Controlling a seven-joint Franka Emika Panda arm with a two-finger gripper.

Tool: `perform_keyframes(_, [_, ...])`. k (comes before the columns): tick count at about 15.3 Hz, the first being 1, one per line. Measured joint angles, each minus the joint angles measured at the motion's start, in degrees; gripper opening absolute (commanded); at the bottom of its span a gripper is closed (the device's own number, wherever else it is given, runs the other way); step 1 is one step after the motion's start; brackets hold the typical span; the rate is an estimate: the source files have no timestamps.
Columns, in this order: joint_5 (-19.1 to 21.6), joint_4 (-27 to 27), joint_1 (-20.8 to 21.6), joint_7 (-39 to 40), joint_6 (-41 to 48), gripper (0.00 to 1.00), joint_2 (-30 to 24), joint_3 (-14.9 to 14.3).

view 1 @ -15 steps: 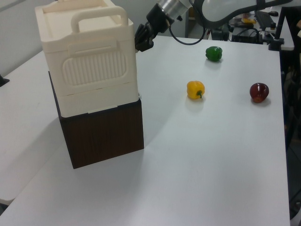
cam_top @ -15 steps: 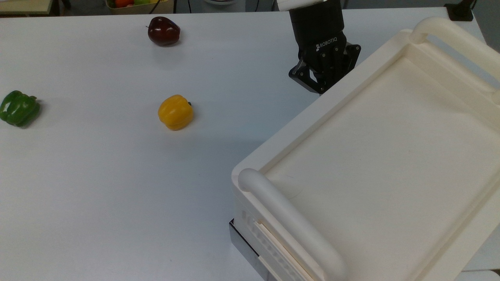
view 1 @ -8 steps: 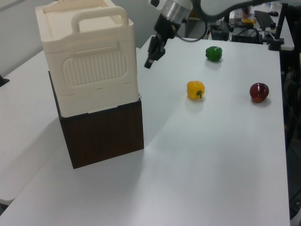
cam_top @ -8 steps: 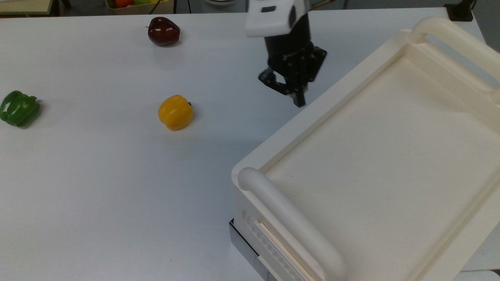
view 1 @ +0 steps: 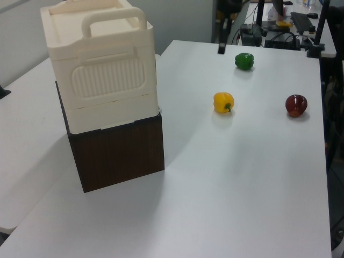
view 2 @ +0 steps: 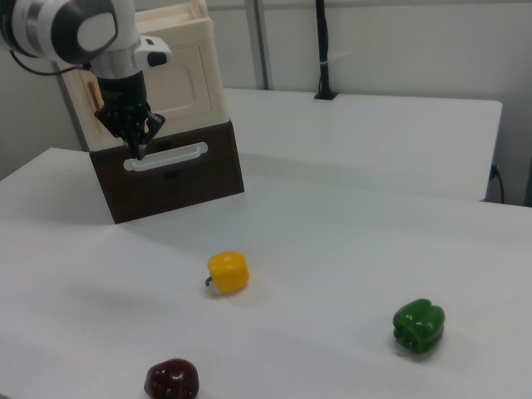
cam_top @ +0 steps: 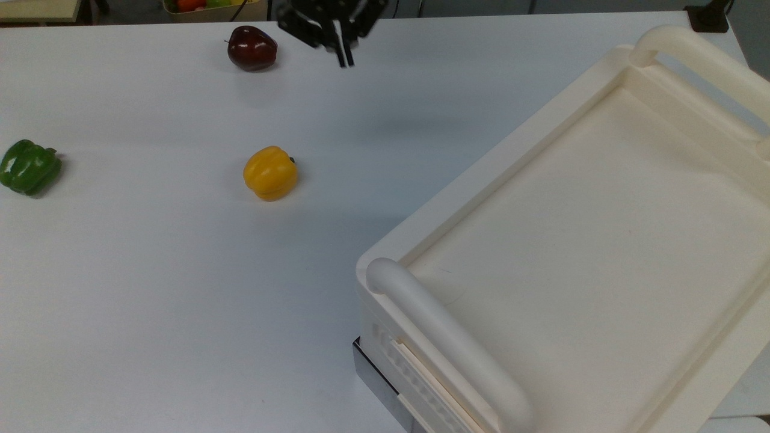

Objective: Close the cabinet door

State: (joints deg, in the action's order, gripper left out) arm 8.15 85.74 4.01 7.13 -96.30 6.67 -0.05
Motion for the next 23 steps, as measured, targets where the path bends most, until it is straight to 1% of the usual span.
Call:
perform_keyframes(2, [-1.3,0.2,-0.9,-1.9,3.4,1.0,-1.3,-0.8])
perform_keyframes(5, [-3.0,0.5,-0.9,-2.7,8.5,1.0,-1.7,-3.2])
perform_keyframes(9, [-4.1,0.5,-1.2,-3.4,11.0,1.0,-1.8,-5.8])
perform_keyframes(11, [-5.0,0.4,-2.5,-3.4,11.0,1.0,-1.8,-6.1])
perform_keyframes(15, [-5.2,-0.7,-6.1,-3.0,11.0,1.0,-2.1,-6.2])
perform_keyframes(23, [-5.2,-0.9,-6.4,-3.0,11.2,1.0,-2.7,-6.1])
